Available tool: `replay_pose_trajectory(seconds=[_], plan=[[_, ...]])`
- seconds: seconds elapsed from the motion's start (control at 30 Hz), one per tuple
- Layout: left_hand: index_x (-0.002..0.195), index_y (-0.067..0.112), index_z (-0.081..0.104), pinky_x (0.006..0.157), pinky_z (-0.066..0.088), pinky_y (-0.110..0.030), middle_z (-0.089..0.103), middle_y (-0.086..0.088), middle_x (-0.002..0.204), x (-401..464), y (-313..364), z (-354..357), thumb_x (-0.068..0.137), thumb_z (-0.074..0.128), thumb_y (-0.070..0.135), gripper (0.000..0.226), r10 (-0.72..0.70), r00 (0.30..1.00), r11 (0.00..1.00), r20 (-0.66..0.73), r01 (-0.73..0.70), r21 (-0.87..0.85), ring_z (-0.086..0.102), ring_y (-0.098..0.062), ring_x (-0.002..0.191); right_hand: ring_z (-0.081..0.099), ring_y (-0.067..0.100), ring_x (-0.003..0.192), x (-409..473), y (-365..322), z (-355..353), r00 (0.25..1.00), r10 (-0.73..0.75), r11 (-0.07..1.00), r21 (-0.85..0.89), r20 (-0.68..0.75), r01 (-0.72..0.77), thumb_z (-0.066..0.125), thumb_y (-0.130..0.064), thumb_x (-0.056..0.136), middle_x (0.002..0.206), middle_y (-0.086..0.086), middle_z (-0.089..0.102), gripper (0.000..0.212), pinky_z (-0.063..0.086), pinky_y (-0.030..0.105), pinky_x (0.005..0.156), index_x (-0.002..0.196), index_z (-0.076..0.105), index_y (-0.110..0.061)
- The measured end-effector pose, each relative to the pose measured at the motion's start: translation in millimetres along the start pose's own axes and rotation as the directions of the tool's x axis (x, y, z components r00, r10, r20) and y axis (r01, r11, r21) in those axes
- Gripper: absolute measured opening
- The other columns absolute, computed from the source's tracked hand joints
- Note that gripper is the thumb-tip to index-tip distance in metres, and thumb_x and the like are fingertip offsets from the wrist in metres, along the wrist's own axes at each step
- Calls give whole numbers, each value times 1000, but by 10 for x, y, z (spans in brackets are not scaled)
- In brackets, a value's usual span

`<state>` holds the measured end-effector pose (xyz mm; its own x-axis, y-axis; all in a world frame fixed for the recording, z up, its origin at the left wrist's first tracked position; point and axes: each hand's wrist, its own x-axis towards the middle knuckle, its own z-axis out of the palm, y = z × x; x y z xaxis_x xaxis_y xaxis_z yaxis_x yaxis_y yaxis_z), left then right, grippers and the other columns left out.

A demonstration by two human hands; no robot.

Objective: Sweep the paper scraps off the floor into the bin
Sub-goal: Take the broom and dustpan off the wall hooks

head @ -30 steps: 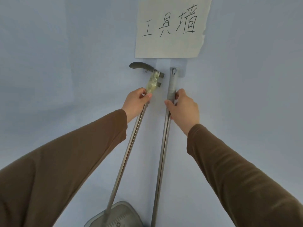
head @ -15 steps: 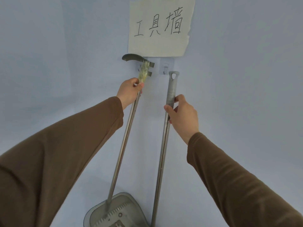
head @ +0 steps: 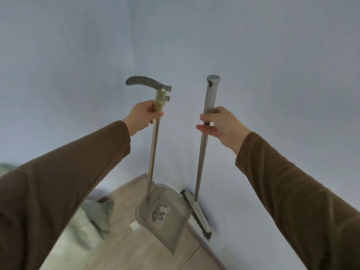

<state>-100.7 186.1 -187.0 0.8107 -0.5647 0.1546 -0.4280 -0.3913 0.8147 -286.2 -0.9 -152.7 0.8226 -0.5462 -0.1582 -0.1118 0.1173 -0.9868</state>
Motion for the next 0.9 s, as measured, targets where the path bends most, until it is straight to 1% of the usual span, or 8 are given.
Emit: replay_pose_trajectory(seconds=[0.1,0.23,0.33,0.4,0.53,0.67,0.8,0.9], plan=[[125,0,57,69,59,-26,67,-27,114,-614,-494,25,90,70,11,38,-189,975,933,114,214,-288,71,-21,79,66,34,86,-186,463,145,987,151,956,245,57,-160,44,2,94,109,16,57,30,57,45,91,121,57,4],[133,-6,52,87,60,-32,58,-27,126,-1416,-1045,96,94,51,-9,39,-328,897,661,297,442,-607,71,-27,94,61,28,89,-462,967,325,951,300,908,282,78,-309,48,-26,98,96,12,62,29,57,45,88,106,63,-2],[140,-9,45,95,57,-40,51,-25,130,-2037,-1394,97,99,41,4,43,-323,859,362,397,500,-787,66,-34,101,58,26,87,-663,1293,442,909,404,890,183,106,-417,49,-27,98,90,9,62,24,59,35,75,102,62,-6],[145,-4,42,106,47,-51,51,-23,132,-2390,-1616,41,98,52,24,55,-275,837,267,472,539,-799,62,-34,106,56,25,90,-844,1488,525,873,452,863,159,182,-480,48,-20,98,92,9,61,18,57,36,82,96,61,-7],[122,8,59,114,33,-61,58,-10,107,-3073,-1848,-215,80,67,66,73,-219,723,235,655,691,-684,54,-27,100,52,29,106,-1358,1958,703,812,515,796,197,275,-572,49,-2,98,108,17,50,15,57,49,87,110,57,-2],[108,4,59,99,51,-52,59,-14,99,-3940,-1971,-516,83,77,34,43,-358,659,328,662,752,-572,56,-29,101,62,30,98,-2241,2606,896,728,630,676,270,271,-686,46,12,93,101,20,49,21,63,43,68,86,50,-7],[82,4,60,97,55,-45,55,-12,89,-4737,-2057,-724,68,77,5,22,-486,600,423,635,798,-430,59,-28,92,55,10,45,-3068,3177,1038,606,754,561,230,253,-795,45,5,92,112,23,59,26,51,16,40,114,50,-8],[94,1,59,91,58,-41,55,-15,102,-5227,-2101,-887,70,72,3,28,-600,569,437,563,822,-365,67,-34,98,50,8,35,-3502,3423,1258,606,790,612,-62,93,-788,43,-5,100,82,12,55,13,42,14,31,89,50,-5]])
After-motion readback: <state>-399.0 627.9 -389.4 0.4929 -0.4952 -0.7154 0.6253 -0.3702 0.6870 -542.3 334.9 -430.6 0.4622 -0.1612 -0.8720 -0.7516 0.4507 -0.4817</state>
